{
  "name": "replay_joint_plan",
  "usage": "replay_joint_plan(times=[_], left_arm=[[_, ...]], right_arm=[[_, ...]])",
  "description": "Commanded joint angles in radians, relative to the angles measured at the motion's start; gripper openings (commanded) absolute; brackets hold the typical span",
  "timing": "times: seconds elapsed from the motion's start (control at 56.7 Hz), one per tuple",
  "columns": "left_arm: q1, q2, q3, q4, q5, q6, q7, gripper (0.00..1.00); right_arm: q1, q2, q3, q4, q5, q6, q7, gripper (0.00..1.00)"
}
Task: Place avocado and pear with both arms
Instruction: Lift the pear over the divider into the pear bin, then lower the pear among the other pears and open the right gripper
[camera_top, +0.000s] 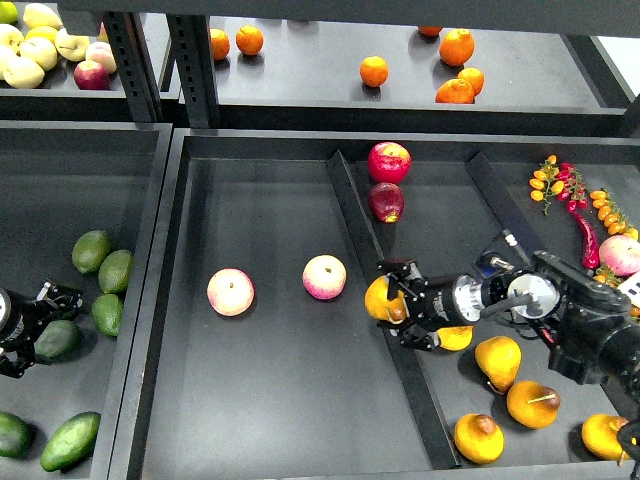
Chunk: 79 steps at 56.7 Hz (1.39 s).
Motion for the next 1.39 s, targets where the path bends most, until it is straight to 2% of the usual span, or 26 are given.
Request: replay_joint_plan(times=[0.0,0.865,1.376], left_arm=[[0.000,-0.002,0.000,0.000,0.000,0.000,0.000,0.99],[0.005,-0.010,0.000,0.002,0.000,0.000,0.000,0.99],[0.005,-0.010,0.000,0.000,0.000,0.000,0.000,0.99]], right_arm=[[-0.021,-0.014,-0.028,0.002,0.029,0.000,0.000,0.01],[-0.158,-0.037,-0.034,-0.011,0.044,0.000,0.000,0.04],[-0.195,-0.028,-0.032,-0.018,0.038,0.000,0.000,0.12]])
